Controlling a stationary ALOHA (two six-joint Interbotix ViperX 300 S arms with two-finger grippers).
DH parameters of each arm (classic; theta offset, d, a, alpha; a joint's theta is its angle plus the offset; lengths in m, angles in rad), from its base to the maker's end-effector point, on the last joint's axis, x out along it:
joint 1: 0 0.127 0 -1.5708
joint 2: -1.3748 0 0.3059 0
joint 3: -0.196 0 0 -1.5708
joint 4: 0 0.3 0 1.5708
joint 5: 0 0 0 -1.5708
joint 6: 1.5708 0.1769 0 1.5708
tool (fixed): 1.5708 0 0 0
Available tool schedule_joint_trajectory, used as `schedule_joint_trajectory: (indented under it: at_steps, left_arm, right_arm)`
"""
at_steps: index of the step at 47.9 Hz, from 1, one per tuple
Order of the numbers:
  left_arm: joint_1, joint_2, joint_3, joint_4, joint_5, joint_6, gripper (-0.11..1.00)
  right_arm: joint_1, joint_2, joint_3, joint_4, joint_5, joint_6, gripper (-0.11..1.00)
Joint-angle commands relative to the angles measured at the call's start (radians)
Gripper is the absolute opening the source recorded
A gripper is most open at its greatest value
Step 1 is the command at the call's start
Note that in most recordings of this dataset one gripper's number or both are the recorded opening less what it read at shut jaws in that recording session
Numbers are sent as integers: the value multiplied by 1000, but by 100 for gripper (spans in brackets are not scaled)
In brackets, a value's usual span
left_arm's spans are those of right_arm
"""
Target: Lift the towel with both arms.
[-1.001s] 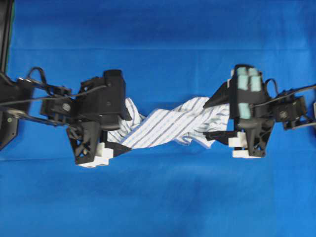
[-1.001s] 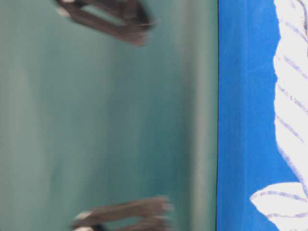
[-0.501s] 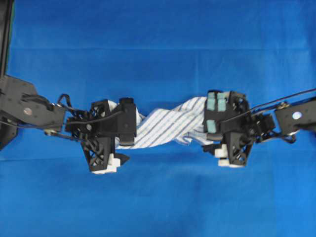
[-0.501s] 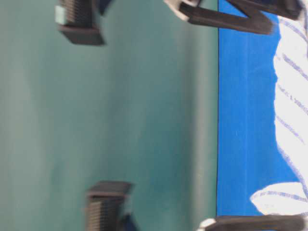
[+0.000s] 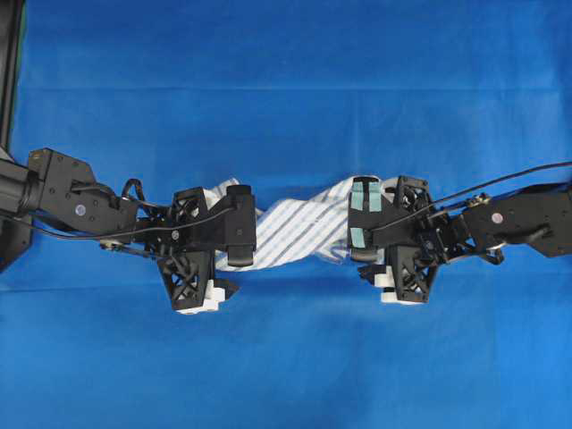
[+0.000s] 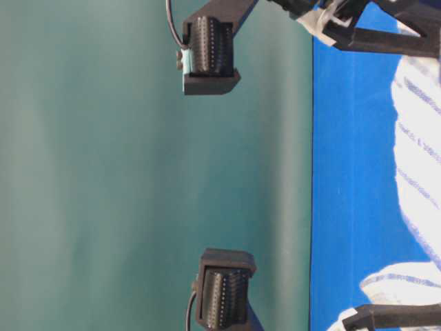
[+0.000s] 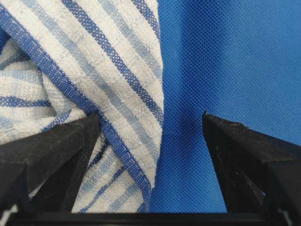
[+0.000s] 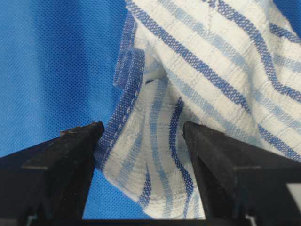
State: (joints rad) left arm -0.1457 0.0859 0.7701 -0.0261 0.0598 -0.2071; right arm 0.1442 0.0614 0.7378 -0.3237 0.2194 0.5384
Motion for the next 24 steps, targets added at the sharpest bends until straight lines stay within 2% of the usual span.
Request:
schedule_joint_trajectory:
  at_steps: [1,5,8,11,16,18,20,24]
  left_arm:
    - [11,-11,-3,-3,3,0,89]
    - [14,-11,-5,-3,14,2,80]
    - [17,-9,-3,-3,26,3,67]
    - [21,-11,-3,-2,44,6,48]
    - [26,-12,-3,-2,71,8,18]
    - [28,-14,-3,-2,80,8,8]
    - [31,-15,-5,-2,89,8,3]
    - [37,-26,-12,0,114,9,3]
  right_arm:
    - [-2,-9,-18,-5,-8,0,67]
    - [-2,-11,-20,-9,-6,-2,63]
    - [-2,-11,-20,-14,-6,-8,56]
    - [-2,-11,-21,-15,-6,-11,41]
    - [-2,-14,-21,-15,-6,-14,9]
    - [-2,-15,-20,-17,-8,-14,1]
    - [-2,-18,-20,-17,-6,-14,1]
    - [-2,-34,-20,-15,-8,-14,1]
